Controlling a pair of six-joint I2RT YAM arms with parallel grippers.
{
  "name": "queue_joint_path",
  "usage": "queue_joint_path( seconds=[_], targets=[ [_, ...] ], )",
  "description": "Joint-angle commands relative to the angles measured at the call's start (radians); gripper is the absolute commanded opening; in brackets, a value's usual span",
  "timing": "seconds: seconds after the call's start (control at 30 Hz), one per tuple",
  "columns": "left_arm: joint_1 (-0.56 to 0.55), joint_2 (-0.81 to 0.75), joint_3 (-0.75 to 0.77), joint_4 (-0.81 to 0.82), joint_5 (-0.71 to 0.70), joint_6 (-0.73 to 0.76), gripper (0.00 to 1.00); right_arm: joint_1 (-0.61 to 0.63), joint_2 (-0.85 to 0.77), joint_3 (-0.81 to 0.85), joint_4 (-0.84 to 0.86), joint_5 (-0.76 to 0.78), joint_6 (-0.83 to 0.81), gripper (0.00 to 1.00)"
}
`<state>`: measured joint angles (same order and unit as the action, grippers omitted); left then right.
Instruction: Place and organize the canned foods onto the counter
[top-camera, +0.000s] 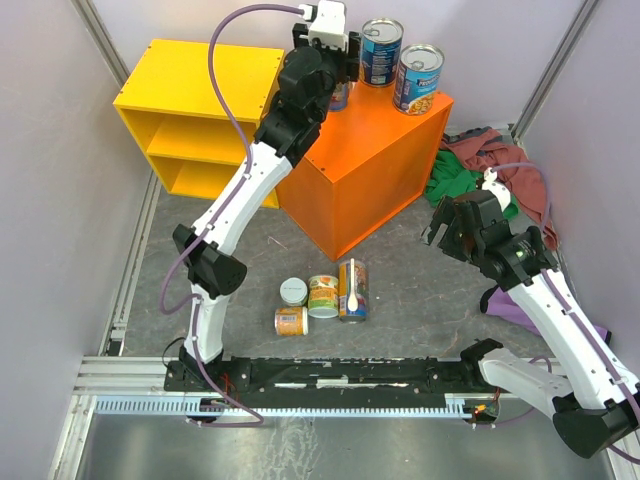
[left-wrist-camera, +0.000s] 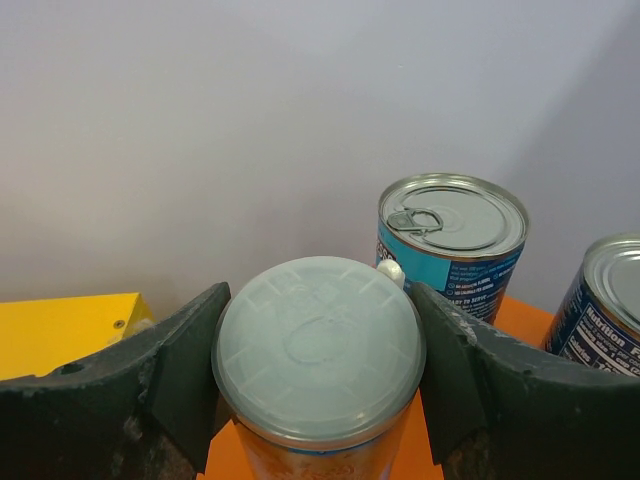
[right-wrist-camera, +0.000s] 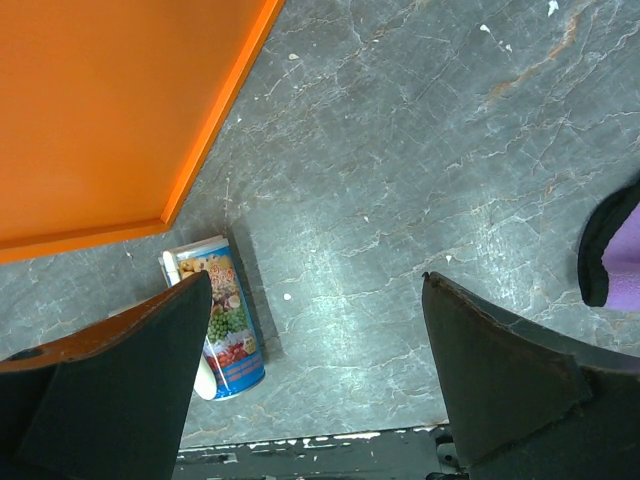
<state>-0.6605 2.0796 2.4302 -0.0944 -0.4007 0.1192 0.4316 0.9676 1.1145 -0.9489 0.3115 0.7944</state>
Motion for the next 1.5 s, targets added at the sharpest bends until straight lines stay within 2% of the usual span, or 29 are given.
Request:
queue_joint_path(
  seconds=[0.0,0.3,0.37,0.47,0.67,0.77,0.87,1.2,1.47],
  targets=[
    [0.016,-0.004,0.084,0.203,0.12,-0.081,0.03,-0.001,-0.005,0.002,0.033,-0.003,-0.02,0.93],
    [0.028,0.033,0.085,0.236,0.188,-0.11,0.03,-0.001,0.025,0.01,0.045,-0.015,-0.045,0.93],
    [0.029,0.038,0.084,0.234,0.179,-0.113,0.07,-0.001,0.029,0.01,0.047,-0.018,-0.051,0.93],
    [0.03,0.042,0.083,0.232,0.161,-0.113,0.33,-0.001,0.032,0.009,0.049,-0.021,-0.055,0.93],
    [0.029,0.05,0.078,0.235,0.129,-0.092,0.72,-0.001,0.048,0.01,0.057,-0.032,-0.065,0.93],
    [0.031,0.055,0.078,0.238,0.124,-0.082,0.84,-0.001,0.055,0.017,0.058,-0.035,-0.068,0.93],
    [0.031,0.056,0.073,0.244,0.121,-0.075,0.91,-0.002,0.057,0.021,0.056,-0.034,-0.071,0.93],
    [0.029,0.032,0.052,0.289,0.119,-0.122,1.0,-0.001,0.049,0.012,0.049,-0.031,-0.07,0.93],
    [-0.008,-0.071,0.012,0.249,0.136,-0.16,0.99,-0.001,0.054,0.027,0.037,-0.023,-0.076,0.93]
  ],
)
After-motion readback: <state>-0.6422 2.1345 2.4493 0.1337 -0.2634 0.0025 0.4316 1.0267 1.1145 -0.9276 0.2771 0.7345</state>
